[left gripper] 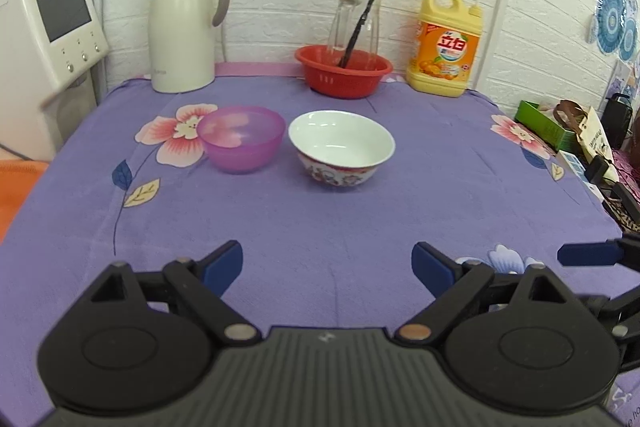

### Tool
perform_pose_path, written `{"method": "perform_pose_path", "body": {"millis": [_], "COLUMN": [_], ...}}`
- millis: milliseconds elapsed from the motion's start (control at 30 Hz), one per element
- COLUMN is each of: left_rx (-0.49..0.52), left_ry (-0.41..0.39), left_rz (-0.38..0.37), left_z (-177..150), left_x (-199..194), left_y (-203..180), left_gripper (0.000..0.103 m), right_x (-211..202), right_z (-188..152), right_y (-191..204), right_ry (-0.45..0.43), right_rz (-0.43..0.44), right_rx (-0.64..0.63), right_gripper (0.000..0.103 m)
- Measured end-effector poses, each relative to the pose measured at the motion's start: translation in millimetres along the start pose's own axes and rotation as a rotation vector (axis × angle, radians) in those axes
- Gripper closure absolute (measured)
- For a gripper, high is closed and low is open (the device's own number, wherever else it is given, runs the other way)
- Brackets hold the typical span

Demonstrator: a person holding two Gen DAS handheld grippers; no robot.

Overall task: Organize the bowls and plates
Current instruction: 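Carry the steel bowl with the right tool toward the patterned white bowl, then slide the steel bowl under the white bowl, grip both rims with right tool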

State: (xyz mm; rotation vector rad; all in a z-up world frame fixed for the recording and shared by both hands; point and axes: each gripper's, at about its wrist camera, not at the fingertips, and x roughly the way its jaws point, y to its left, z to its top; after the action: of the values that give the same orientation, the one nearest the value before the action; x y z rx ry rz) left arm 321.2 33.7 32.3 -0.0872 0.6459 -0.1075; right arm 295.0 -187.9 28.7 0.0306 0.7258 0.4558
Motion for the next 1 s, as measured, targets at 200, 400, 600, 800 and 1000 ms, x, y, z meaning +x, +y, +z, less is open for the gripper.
{"method": "perform_pose_path", "body": {"millis": [200, 400, 600, 800, 1000], "left_rx": [-0.012, -0.052, -0.221, -0.331, -0.445], "left_ry": [0.01, 0.038, 0.1, 0.063, 0.051], "left_rz": [0.023, 0.019, -0.044, -0.082, -0.126], "left_z": [11, 24, 32, 54, 73], "left_x": [17, 39, 60, 78, 108], "left_y": [12, 20, 39, 48, 49], "left_gripper": [0.009, 0.009, 0.009, 0.009, 0.009], "right_x": [16, 39, 87, 138, 170], "right_z": [43, 78, 108, 135, 133], "right_y": [-5, -13, -25, -51, -61], "right_ry": [-0.012, -0.038, -0.004, 0.033, 0.057], "right_rz": [-0.021, -0.045, -0.019, 0.085, 0.111], "right_rx": [-0.084, -0.155, -0.262, -0.235, -0.173], "right_gripper": [0.0, 0.0, 0.0, 0.0, 0.0]}}
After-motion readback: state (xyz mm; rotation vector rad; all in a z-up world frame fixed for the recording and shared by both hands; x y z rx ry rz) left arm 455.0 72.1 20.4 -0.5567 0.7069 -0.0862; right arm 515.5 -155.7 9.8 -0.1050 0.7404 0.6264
